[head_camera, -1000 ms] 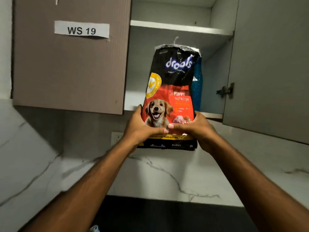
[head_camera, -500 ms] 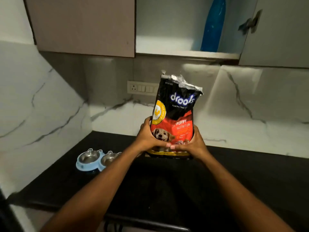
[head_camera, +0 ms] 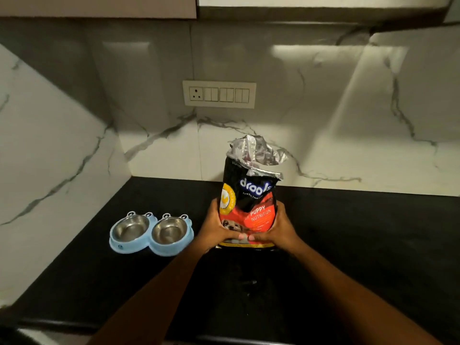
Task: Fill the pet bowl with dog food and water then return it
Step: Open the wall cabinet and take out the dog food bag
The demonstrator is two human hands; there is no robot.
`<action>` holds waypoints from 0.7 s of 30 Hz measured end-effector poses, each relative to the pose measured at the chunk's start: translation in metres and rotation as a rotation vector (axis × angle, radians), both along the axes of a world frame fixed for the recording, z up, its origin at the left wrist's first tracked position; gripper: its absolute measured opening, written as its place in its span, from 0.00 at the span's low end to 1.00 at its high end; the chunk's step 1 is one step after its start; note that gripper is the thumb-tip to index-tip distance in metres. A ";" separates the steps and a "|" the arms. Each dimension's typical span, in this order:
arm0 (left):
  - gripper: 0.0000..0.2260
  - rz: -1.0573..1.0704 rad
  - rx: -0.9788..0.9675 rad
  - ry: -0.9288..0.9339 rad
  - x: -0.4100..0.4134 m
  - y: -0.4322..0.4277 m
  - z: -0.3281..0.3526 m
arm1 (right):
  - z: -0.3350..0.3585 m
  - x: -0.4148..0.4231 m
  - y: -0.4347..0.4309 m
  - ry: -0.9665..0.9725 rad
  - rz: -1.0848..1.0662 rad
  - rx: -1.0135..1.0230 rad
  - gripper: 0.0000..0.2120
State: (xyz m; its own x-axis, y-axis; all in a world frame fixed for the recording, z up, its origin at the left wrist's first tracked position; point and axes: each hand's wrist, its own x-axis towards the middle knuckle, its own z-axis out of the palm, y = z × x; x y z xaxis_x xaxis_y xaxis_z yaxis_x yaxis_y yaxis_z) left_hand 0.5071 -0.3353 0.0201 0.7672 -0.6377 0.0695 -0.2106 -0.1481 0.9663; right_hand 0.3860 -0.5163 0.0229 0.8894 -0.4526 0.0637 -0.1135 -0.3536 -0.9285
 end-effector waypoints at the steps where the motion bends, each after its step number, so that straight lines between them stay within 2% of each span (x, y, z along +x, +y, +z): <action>1: 0.45 -0.019 0.004 0.006 0.011 -0.001 -0.008 | -0.008 0.008 0.001 0.005 -0.015 0.014 0.59; 7: 0.44 -0.062 0.017 0.023 0.040 -0.004 -0.045 | -0.045 0.029 0.007 -0.021 -0.077 0.051 0.55; 13: 0.48 -0.091 0.020 0.035 0.051 -0.005 -0.063 | -0.063 0.032 0.004 -0.029 -0.093 0.068 0.59; 18: 0.52 -0.064 0.002 0.003 0.045 -0.004 -0.071 | -0.069 0.029 0.004 -0.032 -0.068 0.084 0.58; 21: 0.49 -0.060 -0.032 -0.013 0.038 -0.004 -0.072 | -0.072 0.023 0.006 -0.024 -0.065 0.068 0.58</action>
